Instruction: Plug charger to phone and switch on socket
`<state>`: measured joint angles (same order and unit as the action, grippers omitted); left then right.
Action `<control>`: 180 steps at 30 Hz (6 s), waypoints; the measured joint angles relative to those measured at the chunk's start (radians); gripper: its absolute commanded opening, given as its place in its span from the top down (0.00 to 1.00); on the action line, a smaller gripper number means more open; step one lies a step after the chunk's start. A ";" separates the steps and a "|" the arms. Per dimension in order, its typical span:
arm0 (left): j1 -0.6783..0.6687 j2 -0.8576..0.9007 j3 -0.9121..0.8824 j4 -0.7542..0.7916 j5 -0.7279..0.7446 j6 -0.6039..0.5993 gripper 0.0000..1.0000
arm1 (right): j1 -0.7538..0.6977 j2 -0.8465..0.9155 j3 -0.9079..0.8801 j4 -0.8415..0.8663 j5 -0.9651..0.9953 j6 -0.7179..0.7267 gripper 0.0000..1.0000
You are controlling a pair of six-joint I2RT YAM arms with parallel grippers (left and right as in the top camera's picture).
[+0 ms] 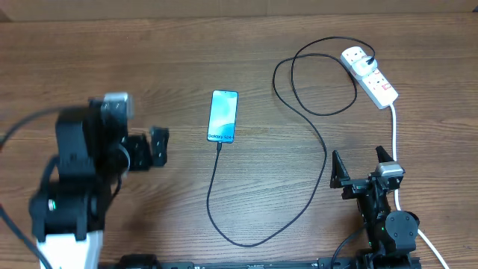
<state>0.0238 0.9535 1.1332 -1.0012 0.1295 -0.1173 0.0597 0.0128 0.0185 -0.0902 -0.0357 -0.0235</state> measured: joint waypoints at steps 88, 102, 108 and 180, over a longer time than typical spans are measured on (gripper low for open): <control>0.040 -0.938 -1.122 0.922 -0.137 0.071 0.00 | 0.000 0.000 0.000 0.000 0.000 -0.002 0.00; 0.040 -0.938 -1.122 0.922 -0.142 0.053 0.00 | 0.000 0.000 0.000 0.001 0.000 -0.003 0.00; 0.040 -0.938 -1.122 0.922 -0.142 0.053 0.00 | 0.000 0.000 0.000 0.000 -0.001 -0.003 0.00; 0.040 -0.938 -1.123 0.922 -0.142 0.046 0.00 | 0.000 0.000 0.000 0.000 0.008 0.076 0.00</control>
<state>0.0635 0.0151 0.0105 -0.0792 -0.0120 -0.0715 0.0597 0.0128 0.0185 -0.0902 -0.0277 0.0521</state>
